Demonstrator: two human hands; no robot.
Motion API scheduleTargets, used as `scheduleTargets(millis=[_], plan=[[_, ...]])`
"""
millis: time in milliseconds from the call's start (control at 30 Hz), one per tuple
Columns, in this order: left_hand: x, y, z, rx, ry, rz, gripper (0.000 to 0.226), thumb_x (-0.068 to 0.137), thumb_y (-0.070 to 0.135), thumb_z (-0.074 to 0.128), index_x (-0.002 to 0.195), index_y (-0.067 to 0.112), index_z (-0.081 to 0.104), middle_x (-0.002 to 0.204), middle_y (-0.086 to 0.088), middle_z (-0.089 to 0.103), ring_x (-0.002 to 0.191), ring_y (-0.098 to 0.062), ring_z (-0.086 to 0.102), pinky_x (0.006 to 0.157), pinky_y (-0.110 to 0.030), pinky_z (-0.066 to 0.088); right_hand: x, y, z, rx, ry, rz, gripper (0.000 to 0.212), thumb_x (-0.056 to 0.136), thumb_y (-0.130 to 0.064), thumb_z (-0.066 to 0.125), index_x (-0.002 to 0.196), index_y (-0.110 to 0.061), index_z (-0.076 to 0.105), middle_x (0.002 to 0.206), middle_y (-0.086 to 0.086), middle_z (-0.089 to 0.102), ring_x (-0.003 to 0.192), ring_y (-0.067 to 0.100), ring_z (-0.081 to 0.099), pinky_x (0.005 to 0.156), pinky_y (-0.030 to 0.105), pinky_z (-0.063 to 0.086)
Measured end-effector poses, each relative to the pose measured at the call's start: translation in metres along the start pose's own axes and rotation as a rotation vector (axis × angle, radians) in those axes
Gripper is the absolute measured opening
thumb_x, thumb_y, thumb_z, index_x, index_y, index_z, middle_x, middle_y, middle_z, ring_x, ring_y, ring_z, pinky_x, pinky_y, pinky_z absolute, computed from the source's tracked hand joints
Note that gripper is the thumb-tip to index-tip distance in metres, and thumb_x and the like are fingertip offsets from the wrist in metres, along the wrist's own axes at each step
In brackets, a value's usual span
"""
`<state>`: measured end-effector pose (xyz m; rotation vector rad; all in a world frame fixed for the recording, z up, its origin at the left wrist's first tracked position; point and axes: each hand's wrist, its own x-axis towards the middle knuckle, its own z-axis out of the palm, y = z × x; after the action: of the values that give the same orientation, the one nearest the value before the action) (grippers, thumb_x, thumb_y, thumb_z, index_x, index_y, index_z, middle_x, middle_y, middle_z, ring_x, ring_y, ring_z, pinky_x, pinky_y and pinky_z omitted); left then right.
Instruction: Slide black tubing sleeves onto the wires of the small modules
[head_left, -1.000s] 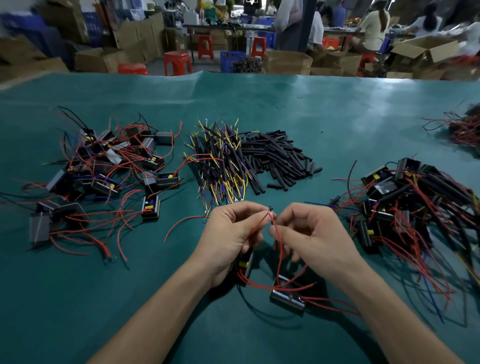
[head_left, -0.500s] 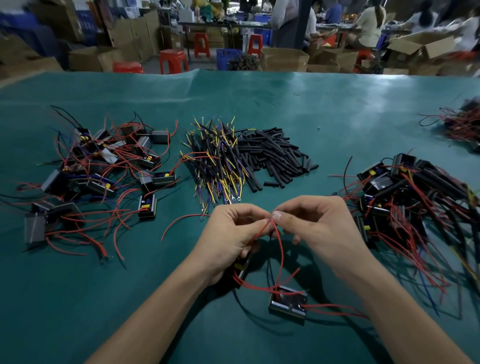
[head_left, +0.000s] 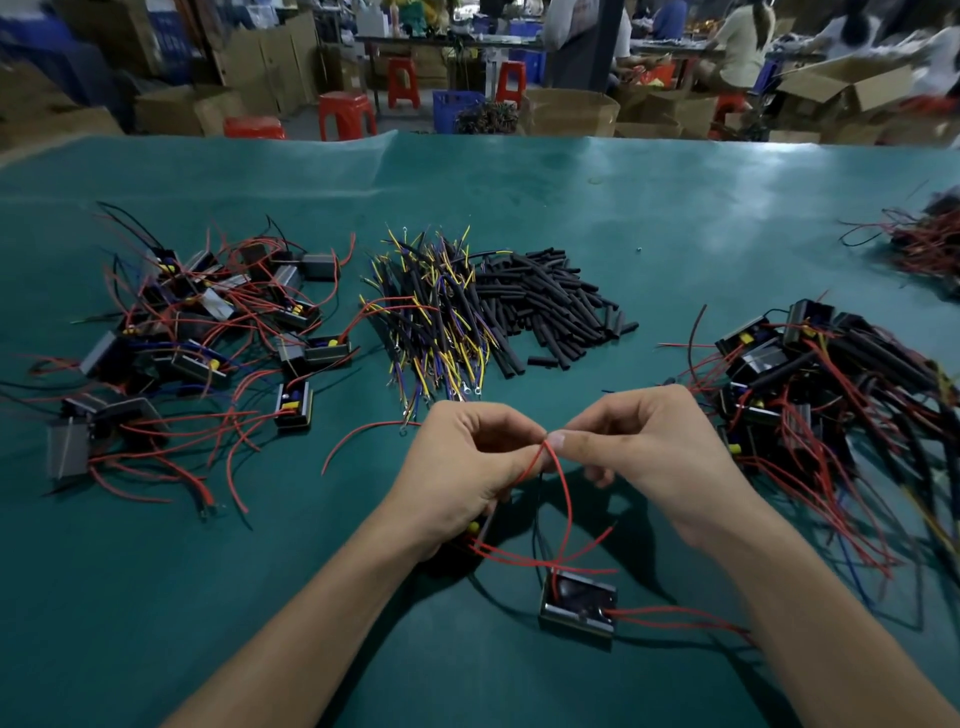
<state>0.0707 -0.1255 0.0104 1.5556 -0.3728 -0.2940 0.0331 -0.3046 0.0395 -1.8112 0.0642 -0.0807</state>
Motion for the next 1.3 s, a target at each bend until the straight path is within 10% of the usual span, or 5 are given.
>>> scheduleTargets(millis=[600,967,1133,1300], plan=[[0.0,0.007,-0.002,-0.041,0.007,-0.012,0.016,0.078,0.0,0.079,0.073,0.015,0.076,0.079,-0.033,0.067,0.041,-0.009,0.042,0.035,-0.014,0.029,-0.001,-0.006,0.009,0.486,-0.085,0.511,0.012,0.05,-0.014,0.081,0.05,-0.013,0.069,0.053,-0.001,0.043,0.04,0.006,0.032,0.031,0.017,0.023],[0.002,0.007,-0.005,-0.154,0.07,-0.055,0.026,0.081,-0.005,0.073,0.067,0.016,0.076,0.072,-0.012,0.074,0.034,-0.004,0.038,0.036,-0.016,0.028,-0.008,0.005,0.008,-0.593,0.225,-0.625,0.013,0.079,-0.016,0.086,0.092,-0.014,0.083,0.082,-0.008,0.074,0.069,0.003,0.065,0.065,0.011,0.047],[0.002,0.006,-0.006,-0.11,0.065,-0.045,0.021,0.077,-0.003,0.076,0.069,0.017,0.077,0.071,-0.016,0.071,0.039,-0.009,0.039,0.035,-0.016,0.028,-0.01,0.004,0.008,-0.693,0.174,-0.638,0.005,0.085,-0.013,0.082,0.087,-0.017,0.082,0.075,-0.008,0.071,0.067,0.008,0.064,0.065,0.021,0.049],[0.001,0.004,-0.007,-0.069,0.0,-0.02,0.007,0.078,0.0,0.079,0.075,0.006,0.076,0.061,-0.013,0.061,0.043,-0.01,0.04,0.036,-0.015,0.029,-0.009,-0.005,0.011,-0.325,0.095,-0.137,0.021,0.079,-0.01,0.08,0.062,-0.021,0.076,0.05,-0.003,0.06,0.046,0.006,0.047,0.045,0.018,0.035]])
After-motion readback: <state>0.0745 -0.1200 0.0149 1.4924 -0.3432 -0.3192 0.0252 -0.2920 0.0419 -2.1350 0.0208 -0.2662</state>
